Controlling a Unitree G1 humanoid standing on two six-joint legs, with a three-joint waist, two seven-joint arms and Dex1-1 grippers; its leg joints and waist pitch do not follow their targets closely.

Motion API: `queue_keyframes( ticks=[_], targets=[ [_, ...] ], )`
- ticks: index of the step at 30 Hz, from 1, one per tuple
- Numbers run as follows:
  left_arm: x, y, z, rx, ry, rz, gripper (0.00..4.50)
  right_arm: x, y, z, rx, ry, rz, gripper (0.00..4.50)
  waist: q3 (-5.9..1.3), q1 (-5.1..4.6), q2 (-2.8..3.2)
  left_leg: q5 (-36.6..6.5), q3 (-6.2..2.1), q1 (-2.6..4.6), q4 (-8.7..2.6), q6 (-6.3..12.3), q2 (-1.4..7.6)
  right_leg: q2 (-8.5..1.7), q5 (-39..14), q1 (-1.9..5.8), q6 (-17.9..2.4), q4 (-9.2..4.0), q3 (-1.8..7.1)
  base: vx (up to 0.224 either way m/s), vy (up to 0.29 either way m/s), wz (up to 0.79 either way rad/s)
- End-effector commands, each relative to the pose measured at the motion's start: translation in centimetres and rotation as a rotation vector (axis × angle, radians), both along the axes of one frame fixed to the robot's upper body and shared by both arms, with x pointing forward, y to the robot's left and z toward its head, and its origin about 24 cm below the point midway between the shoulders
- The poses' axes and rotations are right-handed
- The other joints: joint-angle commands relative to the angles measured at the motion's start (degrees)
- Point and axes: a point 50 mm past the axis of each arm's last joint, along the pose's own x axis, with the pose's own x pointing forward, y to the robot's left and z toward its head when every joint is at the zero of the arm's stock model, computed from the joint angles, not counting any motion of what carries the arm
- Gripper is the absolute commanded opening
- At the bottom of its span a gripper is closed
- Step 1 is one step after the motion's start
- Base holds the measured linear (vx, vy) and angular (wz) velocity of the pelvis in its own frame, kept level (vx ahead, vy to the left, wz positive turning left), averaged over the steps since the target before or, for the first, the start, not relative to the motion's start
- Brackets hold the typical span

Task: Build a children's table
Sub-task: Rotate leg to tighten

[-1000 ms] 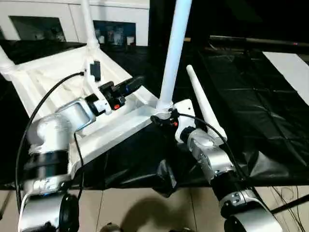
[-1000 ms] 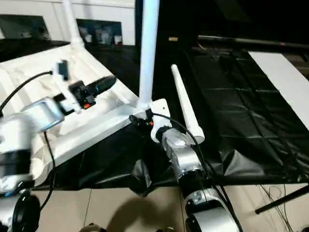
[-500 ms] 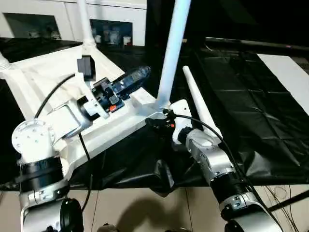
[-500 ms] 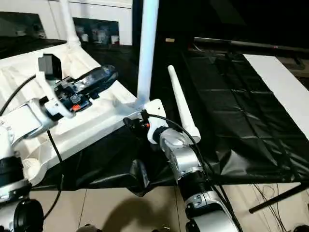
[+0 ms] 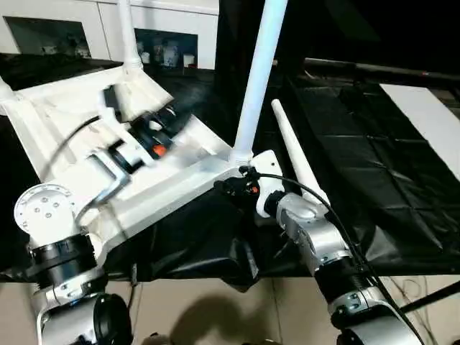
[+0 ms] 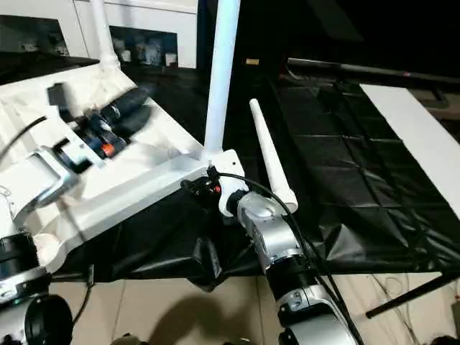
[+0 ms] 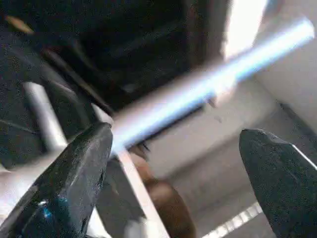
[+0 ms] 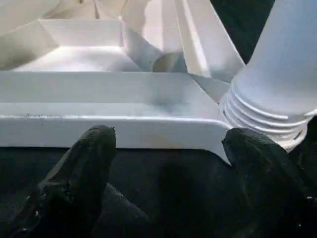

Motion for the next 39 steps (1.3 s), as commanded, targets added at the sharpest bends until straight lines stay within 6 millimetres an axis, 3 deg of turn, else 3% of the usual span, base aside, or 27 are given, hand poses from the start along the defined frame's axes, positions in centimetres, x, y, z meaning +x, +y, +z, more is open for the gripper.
queue_keyframes(
  ticks=[1, 8, 11, 12, 13, 15, 17, 18, 21, 23, 25, 27, 28, 29, 31, 35, 38, 39],
  targets=[
    [0.4, 0.0, 0.2, 0.017, 0.02, 0.026, 4.47, 0.1, -0.1, 0.4, -0.01, -0.015, 0.006, 3.84, -4.34, -0.16, 0.85, -4.59, 0.31, 0.13, -3.4, -1.13, 0.27, -3.69, -5.2, 3.76, -4.57, -3.51, 3.46, 0.0, 0.0, 0.0],
    [0.5, 1.5, 0.2, -0.029, 0.064, 0.101, 4.47, -0.1, -0.1, 0.2, -0.036, -0.014, 0.019, 3.84, -4.38, -0.09, 0.59, -5.13, 0.35, 0.25, -3.35, -1.51, 0.24, -3.69, -4.13, 3.74, -5.8, -3.36, 3.47, 0.0, 0.0, 0.0],
    [0.5, 3.3, -1.1, 0.341, 0.093, 0.252, 4.47, 0.0, -0.1, -0.1, -0.097, -0.024, 0.038, 3.84, -4.3, -0.21, 0.62, -5.66, 0.12, 0.34, -3.57, -1.46, 0.42, -3.72, -5.84, 3.69, -4.37, -3.61, 3.32, 0.0, 0.0, 0.0],
    [0.5, 4.7, -1.3, 0.514, 0.083, 0.357, 4.47, 0.0, 0.0, -0.2, -0.111, -0.025, 0.043, 3.84, -4.3, -0.36, 0.97, -6.03, 0.0, 0.29, -3.67, -1.69, 0.49, -3.77, -6.47, 3.78, -3.42, -3.53, 3.35, 0.0, 0.0, 0.0],
    [0.5, 5.6, -1.3, 0.602, 0.072, 0.42, 4.47, 0.0, 0.1, -0.2, -0.118, -0.026, 0.046, 3.84, -4.32, -0.52, 0.91, -6.05, 0.02, 0.33, -3.61, -1.59, 0.49, -3.77, -6.69, 3.7, -2.81, -3.64, 3.39, 0.0, 0.0, 0.0],
    [0.2, 8.1, -0.6, 0.923, 0.014, 0.573, 4.47, 0.0, 0.2, -0.3, -0.126, -0.02, 0.044, 3.84, -4.39, -0.45, 1.05, -5.28, -0.12, 0.49, -3.6, -1.7, 0.59, -3.88, -5.27, 3.65, -3.41, -3.57, 3.4, 0.0, 0.0, 0.0],
    [-0.1, 9.3, 0.0, 1.071, -0.01, 0.646, 4.47, 0.1, 0.2, -0.3, -0.126, -0.018, 0.039, 3.84, -4.41, -0.67, 1.08, -5.49, -0.16, 0.34, -3.62, -1.9, 0.55, -3.85, -4.94, 3.76, -3.76, -3.21, 3.46, 0.0, 0.0, 0.0],
    [-0.4, 10.2, 0.7, 1.144, -0.026, 0.714, 4.47, 0.1, 0.3, -0.4, -0.124, -0.015, 0.034, 3.84, -4.38, -0.69, 1.3, -5.53, -0.13, 0.58, -3.59, -2.5, 0.66, -3.88, -3.8, 3.58, -5.32, -3.03, 3.47, 0.0, 0.0, 0.0],
    [-1.1, 12.2, 2.2, 1.184, -0.036, 0.876, 4.47, 0.1, 0.6, -0.6, -0.127, -0.007, 0.037, 3.84, -4.23, -0.39, 1.56, -6.72, 0.07, 0.83, -3.57, -3.37, 0.67, -3.86, -2.72, 3.37, -7.63, -2.92, 3.51, 0.0, 0.0, 0.0],
    [-1.3, 12.6, 2.2, 1.195, -0.025, 0.904, 4.47, 0.1, 0.7, -0.7, -0.13, -0.005, 0.039, 3.84, -4.12, -0.29, 1.69, -8.07, 0.12, 0.91, -3.64, -3.67, 0.63, -3.84, -3.94, 3.23, -7.98, -3.02, 3.5, 0.0, 0.0, 0.0],
    [-2.2, 14.9, 1.1, 1.32, 0.062, 0.985, 4.47, 0.2, 1.0, -0.9, -0.163, -0.002, 0.035, 3.84, -4.01, -0.31, 2.14, -10.99, -0.12, 0.84, -3.82, -4.33, 0.62, -4.02, -7.67, 3.31, -7.39, -3.37, 3.47, 0.0, 0.0, 0.0],
    [-2.9, 16.1, 0.2, 1.404, 0.109, 0.99, 4.47, 0.3, 1.1, -1.0, -0.185, -0.006, 0.036, 3.84, -3.98, -0.42, 2.04, -12.15, -0.12, 1.01, -3.8, -4.11, 0.56, -4.06, -10.62, 3.01, -6.42, -3.83, 3.53, 0.0, 0.0, 0.0],
    [-3.1, 16.6, -0.2, 1.423, 0.131, 0.991, 4.47, 0.4, 1.2, -1.0, -0.189, -0.006, 0.036, 3.84, -3.92, -0.47, 2.07, -12.39, -0.13, 0.94, -3.84, -4.12, 0.51, -4.0, -11.02, 3.04, -6.37, -3.83, 3.54, 0.0, 0.0, 0.0],
    [-3.5, 17.3, -0.8, 1.462, 0.162, 0.993, 4.47, 0.5, 1.2, -1.0, -0.196, -0.007, 0.031, 3.84, -4.01, -0.33, 2.55, -12.55, -0.25, 0.96, -3.83, -4.16, 0.52, -4.11, -11.01, 3.05, -6.43, -3.8, 3.55, 0.0, 0.0, 0.0],
    [-4.5, 18.7, -2.2, 1.544, 0.229, 0.999, 4.47, 0.8, 1.5, -1.0, -0.207, -0.008, 0.019, 3.84, -4.1, -0.37, 2.37, -12.36, -0.32, 0.92, -3.86, -3.77, 0.51, -4.09, -10.48, 3.09, -7.0, -3.8, 3.52, 0.0, 0.0, 0.0],
    [-5.4, 19.4, -4.0, 1.603, 0.301, 0.964, 4.47, 1.2, 2.0, -0.8, -0.211, -0.01, 0.014, 3.84, -3.91, -0.39, 2.66, -13.79, -0.38, 1.17, -3.96, -3.65, 0.69, -4.15, -10.43, 2.63, -8.12, -3.72, 3.53, 0.0, 0.0, 0.0],
    [-5.4, 19.1, -4.7, 1.609, 0.306, 0.92, 4.47, 1.3, 2.2, -0.7, -0.212, -0.015, 0.014, 3.84, -3.83, -0.16, 2.72, -15.34, -0.36, 1.39, -4.09, -3.78, 0.77, -4.19, -11.28, 2.44, -8.44, -3.87, 3.51, 0.0, 0.0, 0.0],
    [-5.4, 18.1, -5.8, 1.586, 0.321, 0.807, 4.47, 1.5, 2.5, -0.6, -0.205, -0.014, 0.013, 3.84, -3.83, -0.11, 2.59, -15.97, -0.36, 1.55, -4.1, -3.89, 0.77, -4.19, -11.69, 2.31, -8.58, -3.92, 3.48, 0.0, 0.0, 0.0]
  ],
)
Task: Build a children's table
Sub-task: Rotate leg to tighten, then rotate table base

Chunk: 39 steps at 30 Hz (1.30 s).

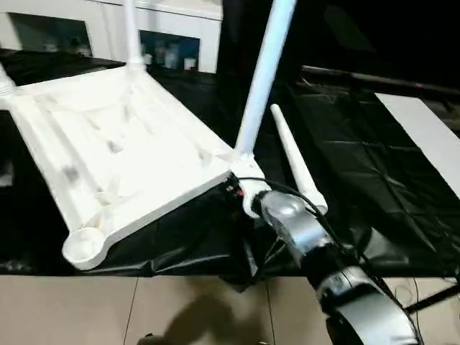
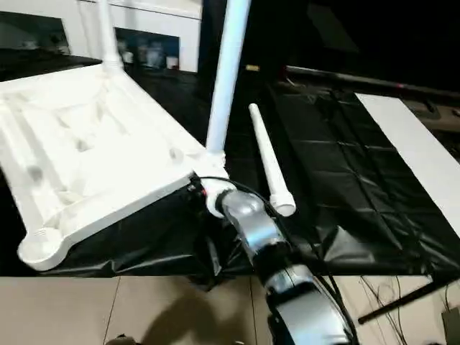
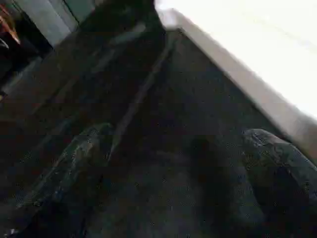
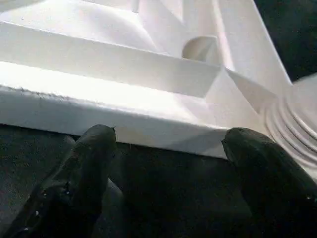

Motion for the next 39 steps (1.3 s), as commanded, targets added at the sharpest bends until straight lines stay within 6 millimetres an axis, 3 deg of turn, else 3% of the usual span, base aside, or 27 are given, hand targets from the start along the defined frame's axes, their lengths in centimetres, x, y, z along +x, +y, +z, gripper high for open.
queue_keyframes(
  ticks=[1, 3, 7, 12, 20, 23, 26, 27, 29, 30, 34, 35, 36, 39],
  targets=[
    [0.4, -1.9, -1.1, -0.064, 0.066, -0.11, 4.47, 0.4, -0.2, 0.2, -0.008, -0.009, -0.019, 3.84, -3.83, -0.43, 3.33, -16.53, -0.07, 1.24, -4.3, -3.79, 0.63, -4.27, -12.18, 1.99, -8.5, -4.04, 3.56, 0.0, 0.0, 0.0],
    [0.3, -3.7, -2.6, -0.153, 0.156, -0.23, 4.47, 0.7, 0.4, 0.3, -0.006, -0.004, -0.017, 3.84, -3.94, -0.43, 3.27, -16.66, -0.17, 1.11, -4.3, -4.21, 0.7, -4.58, -12.44, 2.15, -8.85, -3.83, 3.58, 0.0, 0.0, 0.0],
    [-0.1, -5.3, -3.4, -0.193, 0.246, -0.348, 4.47, 0.9, 0.8, 0.3, 0.011, 0.017, -0.027, 3.84, -3.81, -0.56, 3.16, -16.74, -0.03, 1.01, -4.24, -3.94, 0.6, -4.44, -12.27, 2.06, -8.87, -3.91, 3.67, 0.0, 0.0, 0.0],
    [-1.4, -7.5, -4.4, -0.264, 0.407, -0.509, 4.47, 1.0, 1.7, 0.6, 0.029, 0.008, -0.01, 3.84, -3.66, -0.54, 3.43, -18.52, -0.2, 0.96, -4.31, -4.08, 0.58, -4.37, -14.89, 2.0, -8.54, -3.93, 3.59, 0.0, 0.0, 0.0],
    [0.1, -11.0, -4.4, -0.359, 0.341, -0.649, 4.47, 1.2, 2.1, 1.5, 0.099, -0.036, 0.033, 3.84, -3.6, -0.46, 3.57, -19.7, -0.09, 1.22, -4.21, -4.08, 0.57, -4.25, -16.12, 1.77, -8.03, -4.32, 3.62, 0.0, 0.0, 0.0],
    [0.8, -12.2, -4.6, -0.373, 0.326, -0.679, 4.47, 1.6, 1.2, 1.8, 0.109, -0.06, -0.008, 3.84, -3.65, -0.4, 3.48, -19.16, -0.13, 0.87, -4.26, -4.1, 0.5, -4.28, -16.4, 2.07, -7.88, -4.28, 3.58, 0.0, 0.0, 0.0],
    [2.8, -14.1, -5.4, -0.358, 0.277, -0.714, 4.47, 2.8, -1.8, 3.1, 0.15, -0.114, -0.156, 3.84, -3.69, -0.23, 3.97, -18.71, -0.03, 1.24, -3.98, -3.91, 0.27, -3.99, -16.13, 1.82, -6.9, -4.66, 3.59, 0.0, 0.0, 0.0],
    [3.5, -14.6, -5.6, -0.343, 0.252, -0.723, 4.47, 3.0, -2.7, 3.5, 0.15, -0.122, -0.187, 3.84, -3.78, -0.02, 4.14, -17.44, -0.11, 0.98, -3.97, -3.61, 0.08, -3.89, -15.56, 2.31, -6.23, -4.51, 3.66, 0.0, 0.0, 0.0],
    [4.0, -15.1, -5.7, -0.335, 0.227, -0.735, 4.47, 3.1, -3.4, 3.7, 0.123, -0.133, -0.206, 3.84, -3.91, -0.12, 3.74, -16.07, -0.23, 0.51, -4.04, -3.65, 0.18, -3.98, -14.77, 2.73, -5.9, -4.36, 3.61, 0.0, 0.0, 0.0],
    [4.3, -15.3, -5.7, -0.33, 0.211, -0.741, 4.47, 3.1, -3.8, 3.9, 0.101, -0.143, -0.219, 3.84, -3.95, -0.38, 3.89, -15.03, -0.25, 0.27, -4.02, -3.66, 0.01, -3.81, -13.79, 2.92, -5.78, -4.42, 3.55, 0.0, 0.0, 0.0],
    [6.6, -17.5, -5.1, -0.301, 0.084, -0.763, 4.47, 3.1, -6.3, 4.7, -0.022, -0.162, -0.279, 3.84, -4.17, -0.31, 3.93, -13.9, -0.17, 0.66, -3.67, -3.44, -0.21, -3.65, -12.9, 2.88, -5.59, -4.56, 3.61, 0.0, 0.0, 0.0],
    [6.8, -17.7, -5.1, -0.297, 0.071, -0.764, 4.47, 3.1, -6.4, 4.8, -0.017, -0.158, -0.275, 3.84, -4.27, -0.49, 3.56, -13.17, -0.18, 0.04, -3.65, -3.11, -0.32, -3.74, -12.75, 3.42, -5.66, -4.44, 3.57, 0.0, 0.0, 0.0],
    [7.8, -18.8, -4.6, -0.304, 0.004, -0.771, 4.47, 3.2, -7.3, 5.2, 0.005, -0.125, -0.286, 3.84, -4.21, -0.43, 3.78, -11.87, -0.05, 0.04, -3.48, -2.33, -0.42, -3.71, -12.55, 3.3, -5.38, -4.69, 3.62, 0.0, 0.0, 0.0],
    [8.5, -20.3, -4.1, -0.303, -0.065, -0.795, 4.47, 3.9, -8.9, 5.4, -0.016, -0.09, -0.384, 3.84, -4.38, -0.43, 3.92, -10.22, -0.18, -0.15, -3.4, -2.51, -0.22, -3.82, -10.55, 3.54, -6.2, -4.34, 3.56, 0.0, 0.0, 0.0]
  ],
)
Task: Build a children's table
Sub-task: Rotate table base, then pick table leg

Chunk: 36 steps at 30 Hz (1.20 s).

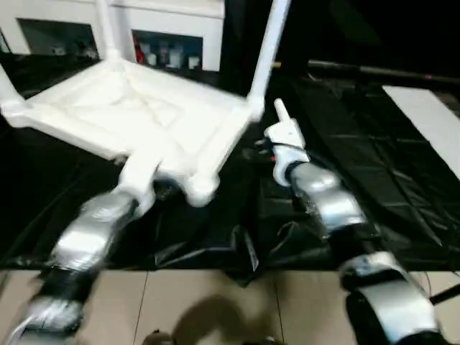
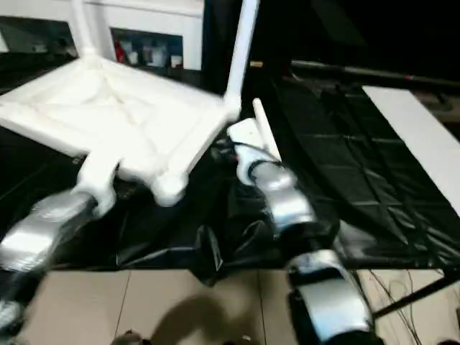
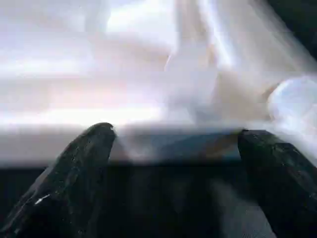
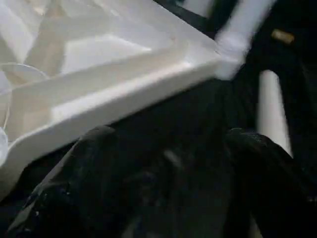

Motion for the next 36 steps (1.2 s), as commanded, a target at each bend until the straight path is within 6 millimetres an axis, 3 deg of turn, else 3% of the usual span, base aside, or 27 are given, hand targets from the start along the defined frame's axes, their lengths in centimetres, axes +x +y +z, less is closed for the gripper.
queue_keyframes(
  ticks=[1, 3, 5, 7, 9, 12, 13, 14, 15, 22, 29, 30, 34, 36],
  targets=[
    [0.3, -0.6, 0.4, 0.01, -0.047, -0.018, 4.47, 0.6, -1.5, 0.7, -0.004, 0.011, -0.083, 3.84, -5.07, -0.17, 2.0, -9.78, 0.28, 0.18, -3.55, -2.26, -0.03, -3.96, -9.76, 3.55, -6.6, -4.75, 3.52, 0.0, 0.0, 0.0],
    [0.1, -0.8, 0.8, -0.013, -0.04, -0.058, 4.5, 1.0, -2.4, 0.8, -0.01, 0.065, -0.123, 4.1, -5.16, -0.45, 1.64, -8.67, 0.35, -0.18, -3.46, -2.14, -0.16, -3.87, -8.33, 3.84, -6.87, -4.35, 3.51, 0.0, 0.0, 0.0],
    [-0.3, -0.6, 1.5, -0.04, -0.043, -0.103, 4.5, 1.4, -3.5, 1.1, -0.015, 0.113, -0.181, 4.1, -5.3, -0.68, 1.89, -8.21, 0.41, -0.07, -3.27, -2.06, -0.15, -3.98, -8.04, 3.71, -7.44, -4.16, 3.55, 0.0, 0.0, 0.0],
    [-0.7, -0.6, 2.1, -0.058, -0.043, -0.172, 4.5, 1.6, -4.4, 1.5, -0.032, 0.145, -0.21, 4.34, -5.26, -0.82, 1.18, -7.05, 0.63, -0.19, -3.21, -1.56, -0.15, -3.9, -6.63, 3.74, -8.22, -4.0, 3.59, 0.0, 0.0, 0.0],
    [-1.3, -0.9, 2.4, -0.07, -0.029, -0.25, 4.5, 1.9, -5.0, 1.9, -0.031, 0.164, -0.225, 4.44, -5.26, -0.96, 1.48, -6.6, 0.66, -0.14, -3.14, -1.35, -0.08, -3.92, -6.19, 3.6, -8.69, -3.77, 3.55, 0.0, 0.0, 0.0],
    [-3.1, -1.5, 3.1, -0.091, 0.028, -0.446, 4.5, 2.2, -5.8, 2.0, -0.081, 0.248, -0.203, 4.44, -5.19, -1.25, 1.16, -6.71, 0.64, -0.27, -3.21, -1.04, 0.06, -4.09, -6.72, 3.65, -9.88, -3.44, 3.45, 0.0, 0.0, 0.0],
    [-4.2, -2.0, 3.5, -0.102, 0.073, -0.554, 4.5, 2.2, -6.1, 1.8, -0.11, 0.324, -0.18, 4.44, -5.02, -1.44, 1.01, -7.84, 0.88, -0.01, -3.06, -1.14, 0.15, -4.03, -7.59, 3.24, -10.31, -3.61, 3.54, 0.0, 0.0, 0.0],
    [-4.3, -2.0, 3.6, -0.103, 0.076, -0.566, 4.5, 2.2, -6.2, 1.7, -0.112, 0.337, -0.177, 4.44, -4.76, -1.43, 1.13, -8.01, 0.91, -0.36, -3.17, -0.95, 0.0, -3.89, -8.54, 3.34, -10.54, -3.8, 3.51, 0.0, 0.0, 0.0],
    [-4.5, -2.3, 3.8, -0.11, 0.09, -0.605, 4.5, 2.0, -6.2, 1.3, -0.107, 0.383, -0.158, 4.44, -4.76, -1.51, 1.04, -8.27, 1.0, -0.28, -3.04, -1.02, -0.02, -3.88, -8.78, 3.24, -10.52, -3.77, 3.58, 0.0, 0.0, 0.0],
    [-4.6, -3.1, 4.2, -0.13, 0.135, -0.653, 4.5, 1.1, -6.3, -0.8, -0.128, 0.538, -0.117, 4.44, -4.72, -1.49, 1.04, -8.34, 0.93, -0.41, -3.03, -1.58, 0.14, -4.03, -11.94, 3.38, -9.11, -4.06, 3.54, 0.0, 0.0, 0.0],
    [-5.3, -2.9, 4.6, -0.146, 0.196, -0.697, 4.5, 0.2, -6.7, -2.4, -0.126, 0.624, -0.127, 4.44, -4.82, -1.38, 0.94, -7.62, 0.89, -0.47, -3.04, -1.73, 0.21, -4.06, -10.68, 3.4, -9.79, -3.78, 3.46, 0.0, 0.0, 0.0],
    [-5.4, -2.8, 4.7, -0.144, 0.204, -0.712, 4.5, 0.1, -6.8, -2.6, -0.115, 0.631, -0.138, 4.18, -4.84, -1.35, 0.91, -7.35, 0.9, -0.46, -3.02, -1.56, 0.23, -4.12, -10.43, 3.43, -9.78, -3.77, 3.49, 0.0, 0.0, 0.0],
    [-5.5, -2.6, 5.0, -0.13, 0.202, -0.708, 4.5, -0.3, -7.0, -3.4, -0.101, 0.652, -0.155, 4.04, -4.79, -1.24, 0.94, -7.45, 0.89, -0.53, -3.04, -1.72, 0.23, -4.21, -10.88, 3.44, -9.55, -3.77, 3.49, 0.0, 0.0, 0.0],
    [-5.3, -2.3, 5.1, -0.122, 0.194, -0.697, 4.5, -0.5, -6.9, -3.8, -0.095, 0.664, -0.151, 3.75, -4.76, -1.22, 0.94, -7.74, 0.88, -0.56, -3.06, -1.76, 0.2, -4.18, -11.52, 3.42, -9.29, -3.86, 3.44, 0.0, 0.0, 0.0]
  ],
)
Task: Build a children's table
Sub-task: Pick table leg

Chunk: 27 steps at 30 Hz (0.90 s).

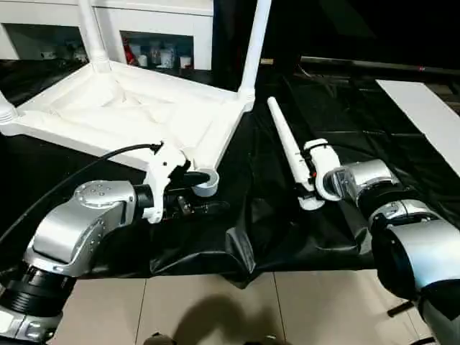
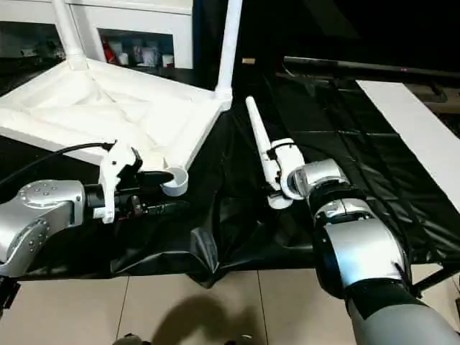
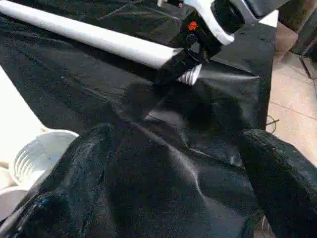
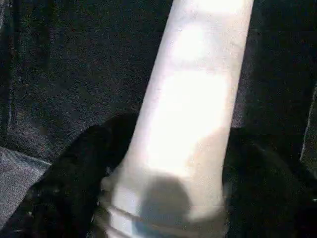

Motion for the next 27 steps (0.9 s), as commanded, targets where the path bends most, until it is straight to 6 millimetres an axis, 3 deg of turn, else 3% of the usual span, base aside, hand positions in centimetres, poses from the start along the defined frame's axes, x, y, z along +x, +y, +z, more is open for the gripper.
queue_keyframes(
  ticks=[1, 6, 11, 13, 14, 17, 18, 20, 25, 27],
  targets=[
    [0.3, 0.0, 1.0, 0.008, -0.036, -0.007, 4.5, -0.4, -0.2, -0.6, 0.009, 0.022, -0.017, 3.75, -4.48, 0.25, 0.65, -7.87, 0.72, -0.15, -3.23, -1.84, 0.21, -4.14, -11.34, 3.6, -9.06, -4.21, 3.37, 0.0, 0.0, 0.0],
    [0.6, 0.0, 1.3, -0.001, -0.039, 0.006, 4.5, -0.8, -0.2, -1.4, 0.029, 0.035, -0.039, 3.3, -4.51, 0.39, 0.91, -8.07, 0.69, -0.16, -3.2, -2.11, 0.2, -4.15, -11.61, 3.58, -9.01, -4.19, 3.34, 0.0, 0.0, 0.0],
    [1.6, -0.1, 2.5, -0.149, -0.012, 0.122, 4.5, -1.0, -0.2, -2.0, 0.038, 0.038, -0.055, 2.86, -4.64, 0.45, 0.98, -7.97, 0.72, -0.2, -3.07, -2.53, 0.13, -4.02, -9.87, 3.67, -9.73, -4.12, 3.28, 0.0, 0.0, 0.0],
    [2.0, -0.2, 3.2, -0.257, 0.016, 0.168, 4.5, -1.1, -0.3, -2.2, 0.065, 0.034, -0.083, 2.83, -4.69, 0.51, 1.42, -8.82, 0.71, -0.07, -2.96, -2.63, 0.02, -4.01, -10.17, 3.61, -9.64, -4.21, 3.29, 0.0, 0.0, 0.0],
    [2.0, -0.3, 3.3, -0.276, 0.019, 0.165, 4.5, -1.1, -0.4, -2.3, 0.069, 0.031, -0.088, 2.78, -4.68, 0.39, 1.17, -8.8, 0.74, -0.23, -2.98, -2.5, -0.03, -3.97, -10.24, 3.73, -9.56, -4.29, 3.28, 0.0, 0.0, 0.0],
    [1.6, -0.9, 4.1, -0.371, 0.03, 0.125, 4.5, -1.0, -0.5, -2.2, 0.096, 0.011, -0.117, 2.74, -4.76, 0.54, 1.14, -9.83, 0.68, -0.06, -2.98, -2.34, -0.02, -3.97, -11.5, 3.64, -9.31, -4.44, 3.16, 0.0, 0.0, 0.0],
    [1.3, -1.4, 4.7, -0.445, 0.035, 0.095, 4.5, -0.8, -0.5, -1.9, 0.134, -0.01, -0.132, 2.74, -4.79, 0.48, 1.7, -10.2, 0.64, 0.0, -2.98, -2.36, 0.02, -3.94, -11.03, 3.58, -9.5, -4.47, 3.14, 0.0, 0.0, 0.0],
    [1.0, -1.7, 5.2, -0.507, 0.041, 0.075, 4.5, -0.4, -0.4, -1.2, 0.22, -0.055, -0.149, 2.74, -4.89, 0.56, 1.49, -10.27, 0.66, 0.0, -2.92, -2.33, 0.05, -3.88, -9.61, 3.62, -10.17, -4.25, 3.13, 0.0, 0.0, 0.0],
    [1.4, -1.9, 5.8, -0.592, 0.052, 0.109, 4.5, 0.5, -0.2, 0.5, 0.345, -0.158, -0.131, 2.73, -4.92, 0.52, 1.47, -9.88, 0.7, -0.19, -2.81, -1.11, -0.02, -3.81, -10.07, 3.86, -9.7, -4.51, 3.0, 0.0, 0.0, 0.0],
    [2.6, -1.7, 6.1, -0.68, 0.109, 0.194, 4.5, 1.5, 0.7, 3.2, 0.548, -0.345, -0.037, 2.73, -4.9, 0.59, 1.57, -9.14, 0.87, -0.36, -2.66, -0.56, -0.23, -3.58, -8.97, 3.99, -9.46, -4.63, 3.07, 0.0, 0.0, 0.0]
  ],
)
